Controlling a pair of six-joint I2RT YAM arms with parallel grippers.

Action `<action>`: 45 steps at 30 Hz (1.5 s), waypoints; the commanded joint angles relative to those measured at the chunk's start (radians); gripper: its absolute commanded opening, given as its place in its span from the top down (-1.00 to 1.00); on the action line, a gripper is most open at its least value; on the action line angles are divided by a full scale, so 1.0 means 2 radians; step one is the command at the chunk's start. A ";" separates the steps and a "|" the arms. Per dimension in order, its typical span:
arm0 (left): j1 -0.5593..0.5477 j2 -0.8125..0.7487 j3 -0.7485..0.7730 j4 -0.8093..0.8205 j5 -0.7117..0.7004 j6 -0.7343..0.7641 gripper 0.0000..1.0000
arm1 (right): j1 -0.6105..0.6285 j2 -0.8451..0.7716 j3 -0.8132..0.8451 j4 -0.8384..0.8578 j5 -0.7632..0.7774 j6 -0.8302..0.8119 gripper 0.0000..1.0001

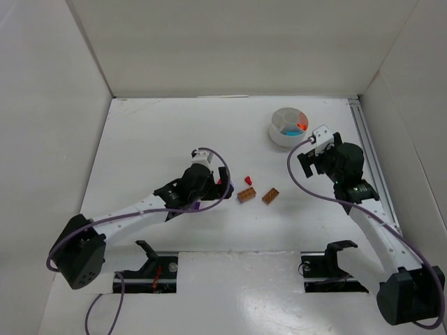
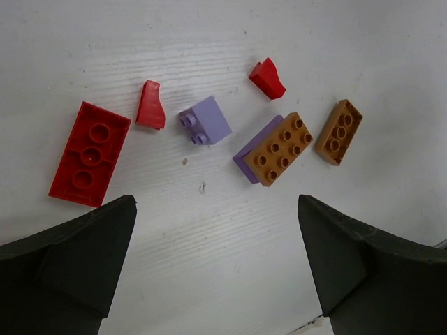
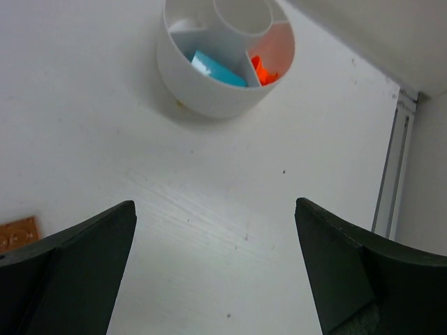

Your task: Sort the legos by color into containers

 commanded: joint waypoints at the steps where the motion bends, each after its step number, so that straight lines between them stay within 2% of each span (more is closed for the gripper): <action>1: -0.015 0.032 0.049 -0.008 -0.049 -0.022 -1.00 | -0.002 -0.020 -0.001 -0.091 0.034 0.018 -1.00; 5: -0.022 0.082 0.082 -0.014 -0.059 -0.040 -1.00 | -0.002 -0.037 0.003 -0.140 0.073 0.013 -1.00; 9: -0.027 0.125 0.112 -0.028 -0.070 -0.052 -0.90 | -0.007 -0.046 0.012 -0.172 0.110 0.013 -1.00; 13: -0.031 0.172 0.150 -0.046 -0.070 -0.062 -0.68 | -0.007 -0.051 0.012 -0.183 0.119 0.013 -1.00; 16: -0.031 0.207 0.177 -0.070 -0.076 -0.067 -0.41 | -0.011 -0.051 0.017 -0.189 0.137 0.013 -1.00; 18: -0.031 0.225 0.182 -0.080 -0.088 -0.078 -0.11 | -0.011 -0.051 0.022 -0.198 0.144 0.013 -1.00; 19: -0.031 0.231 0.194 -0.090 -0.093 -0.085 -0.06 | -0.016 -0.051 0.022 -0.198 0.145 0.013 -1.00; 28: -0.031 0.268 0.211 -0.112 -0.113 -0.103 -0.04 | -0.016 -0.037 0.022 -0.183 0.140 0.013 -1.00; 30: -0.031 0.281 0.216 -0.107 -0.108 -0.103 0.06 | -0.020 -0.037 0.022 -0.183 0.140 0.013 -1.00; 34: -0.031 0.288 0.226 -0.107 -0.103 -0.098 0.41 | -0.020 -0.037 0.022 -0.183 0.140 0.013 -1.00; 35: -0.031 0.288 0.226 -0.107 -0.103 -0.098 0.58 | -0.020 -0.037 0.022 -0.183 0.140 0.013 -1.00; 38: -0.031 0.267 0.226 -0.107 -0.098 -0.086 0.75 | -0.020 -0.041 0.017 -0.183 0.140 0.013 -1.00; 42: -0.031 0.241 0.250 -0.099 -0.108 -0.046 0.78 | -0.020 -0.053 0.012 -0.183 0.151 0.013 -1.00; 45: -0.031 0.248 0.307 -0.082 -0.113 0.006 0.78 | -0.020 -0.063 0.008 -0.178 0.168 0.019 -1.00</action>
